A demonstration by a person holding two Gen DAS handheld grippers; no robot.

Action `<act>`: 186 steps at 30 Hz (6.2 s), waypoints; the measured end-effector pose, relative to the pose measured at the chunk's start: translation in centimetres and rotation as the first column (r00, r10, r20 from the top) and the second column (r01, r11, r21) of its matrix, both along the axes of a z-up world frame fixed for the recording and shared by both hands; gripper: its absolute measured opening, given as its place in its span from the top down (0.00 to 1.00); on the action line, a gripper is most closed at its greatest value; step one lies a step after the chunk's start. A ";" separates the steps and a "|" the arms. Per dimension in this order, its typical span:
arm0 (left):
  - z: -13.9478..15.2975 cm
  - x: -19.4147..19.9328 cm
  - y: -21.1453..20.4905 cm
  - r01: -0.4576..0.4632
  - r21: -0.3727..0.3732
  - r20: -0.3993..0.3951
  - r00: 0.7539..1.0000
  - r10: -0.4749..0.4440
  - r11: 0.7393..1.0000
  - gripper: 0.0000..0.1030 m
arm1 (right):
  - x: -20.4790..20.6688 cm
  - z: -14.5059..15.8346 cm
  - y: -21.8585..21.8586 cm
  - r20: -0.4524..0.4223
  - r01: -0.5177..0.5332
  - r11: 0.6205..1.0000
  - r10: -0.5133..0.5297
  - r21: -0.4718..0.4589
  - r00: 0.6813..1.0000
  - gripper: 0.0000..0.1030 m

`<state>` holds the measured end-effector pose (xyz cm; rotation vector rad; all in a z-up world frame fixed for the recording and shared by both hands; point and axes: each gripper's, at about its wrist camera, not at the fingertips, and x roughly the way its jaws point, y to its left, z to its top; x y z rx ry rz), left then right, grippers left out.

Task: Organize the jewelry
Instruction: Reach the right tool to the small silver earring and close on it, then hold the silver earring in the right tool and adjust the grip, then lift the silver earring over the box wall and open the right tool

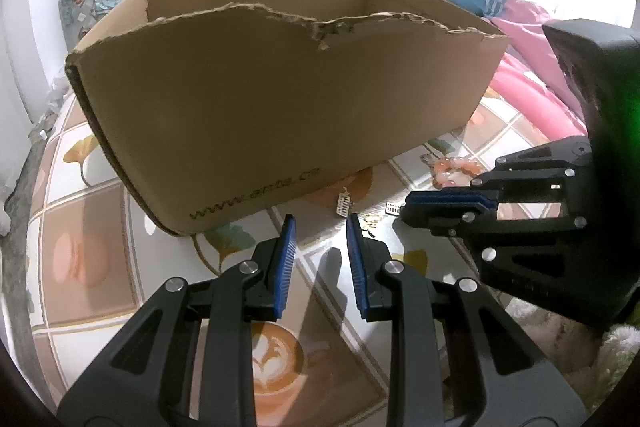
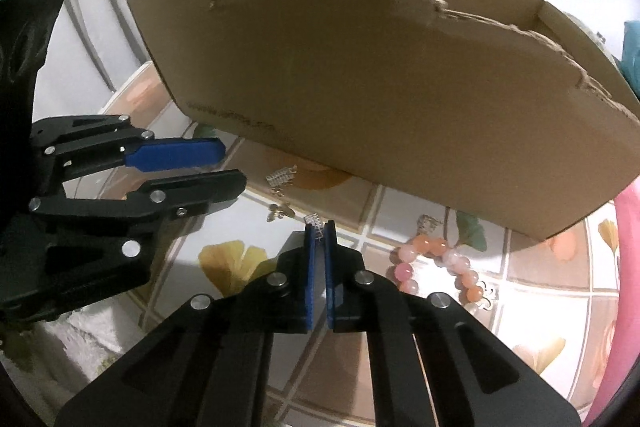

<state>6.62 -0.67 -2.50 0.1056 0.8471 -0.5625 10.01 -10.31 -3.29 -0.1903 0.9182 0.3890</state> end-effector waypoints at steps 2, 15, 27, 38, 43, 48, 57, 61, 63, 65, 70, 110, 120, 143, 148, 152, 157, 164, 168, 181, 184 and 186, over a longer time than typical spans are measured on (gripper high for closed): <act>0.0 -0.2 -0.2 0.007 0.002 0.001 1.000 -0.007 1.000 0.76 | -0.1 0.1 -0.3 0.002 0.008 1.000 -0.008 0.004 1.000 0.96; -0.1 -0.6 -2.4 0.072 0.020 -0.010 0.997 -0.072 0.997 0.78 | 0.3 0.1 -1.4 0.003 0.029 0.998 -0.029 0.060 1.000 0.96; -0.8 -0.1 -4.1 0.111 0.073 -0.008 0.994 -0.111 0.991 0.90 | 0.1 0.0 -3.4 -0.005 0.041 0.994 -0.041 0.098 0.999 0.96; -0.3 -0.2 -4.2 0.120 0.108 0.009 0.993 -0.122 0.987 1.00 | -0.1 -0.1 -4.2 -0.003 0.046 0.991 -0.046 0.127 0.999 0.96; -0.3 -0.3 -4.1 0.122 0.106 -0.002 0.993 -0.122 0.987 1.00 | -0.5 0.1 -4.6 0.005 0.046 0.990 -0.047 0.135 0.999 0.96; 0.4 -0.5 -3.9 0.103 0.080 -0.014 0.995 -0.103 0.991 1.00 | -0.7 0.4 -4.7 0.015 0.041 0.990 -0.044 0.138 0.999 0.96; 0.0 -0.6 -3.3 0.076 0.052 -0.098 0.993 -0.071 0.996 1.00 | -1.0 0.6 -5.0 0.021 0.045 0.987 -0.049 0.156 0.999 0.96; -0.5 0.2 -2.9 0.042 0.027 -0.131 0.991 -0.039 0.999 1.00 | -1.1 0.6 -5.1 0.022 0.042 0.986 -0.046 0.160 0.999 0.96; -0.6 0.7 -2.7 0.033 0.001 -0.151 0.988 -0.033 0.999 1.00 | -1.0 0.5 -5.1 0.019 0.044 0.986 -0.047 0.162 0.999 0.96; -0.7 1.0 -2.6 0.028 -0.024 -0.169 0.985 -0.032 0.999 1.00 | -0.9 0.5 -5.3 0.017 0.047 0.985 -0.050 0.165 0.999 0.96; -0.7 1.4 -2.6 0.032 -0.037 -0.181 0.983 -0.038 0.999 1.00 | -0.7 0.2 -5.6 0.007 0.054 0.983 -0.056 0.176 0.998 0.96; 0.7 -0.8 -5.3 0.048 0.128 -0.019 0.999 -0.045 0.991 0.89 | -2.2 1.0 -7.0 0.038 0.031 0.976 -0.040 0.216 0.998 0.96; 1.0 -1.7 -4.6 0.057 0.111 -0.010 0.998 -0.057 0.992 0.88 | -1.6 0.4 -6.2 0.021 0.009 0.991 -0.012 0.131 1.000 0.92; 1.1 -1.7 -3.5 0.045 0.049 0.006 0.999 -0.046 0.998 0.88 | 0.1 1.0 -5.3 0.001 -0.027 0.999 0.026 0.036 1.000 0.99; 2.5 -2.7 -2.8 0.034 0.039 0.047 0.998 -0.036 0.999 0.88 | -1.1 2.4 -6.4 0.037 -0.014 0.998 0.012 0.059 0.999 0.99; 3.5 -3.6 -2.8 0.027 0.042 0.082 0.996 -0.031 0.999 0.88 | -2.2 3.9 -7.5 0.079 -0.003 0.996 -0.004 0.094 0.997 0.99; 4.7 -4.7 -2.7 0.025 0.042 0.124 0.992 -0.030 0.999 0.88 | -3.3 5.7 -7.9 0.132 0.007 0.991 -0.025 0.137 0.991 0.99; 5.0 -5.8 -2.6 0.034 0.038 0.137 0.990 -0.039 0.999 0.88 | -2.5 3.2 -6.5 0.044 0.004 0.989 -0.011 0.151 0.999 0.93; 4.8 -5.9 -2.3 0.035 0.040 0.123 0.992 -0.040 0.999 0.88 | -2.2 0.9 -5.5 0.019 0.005 0.994 -0.007 0.108 1.000 0.91; 3.6 -4.3 -1.3 0.017 0.028 0.083 0.996 -0.020 0.999 0.88 | -0.5 -1.1 -4.9 -0.003 0.008 1.000 -0.007 0.030 1.000 0.87; 3.2 -4.0 -1.2 0.018 0.022 0.075 0.997 -0.020 1.000 0.88 | -0.5 -1.2 -4.7 -0.009 -0.004 1.000 0.004 0.003 1.000 0.88; 3.2 -4.0 -1.2 0.020 0.017 0.074 0.997 -0.021 1.000 0.88 | -0.4 -1.4 -4.5 -0.018 -0.005 1.000 0.006 0.005 1.000 0.95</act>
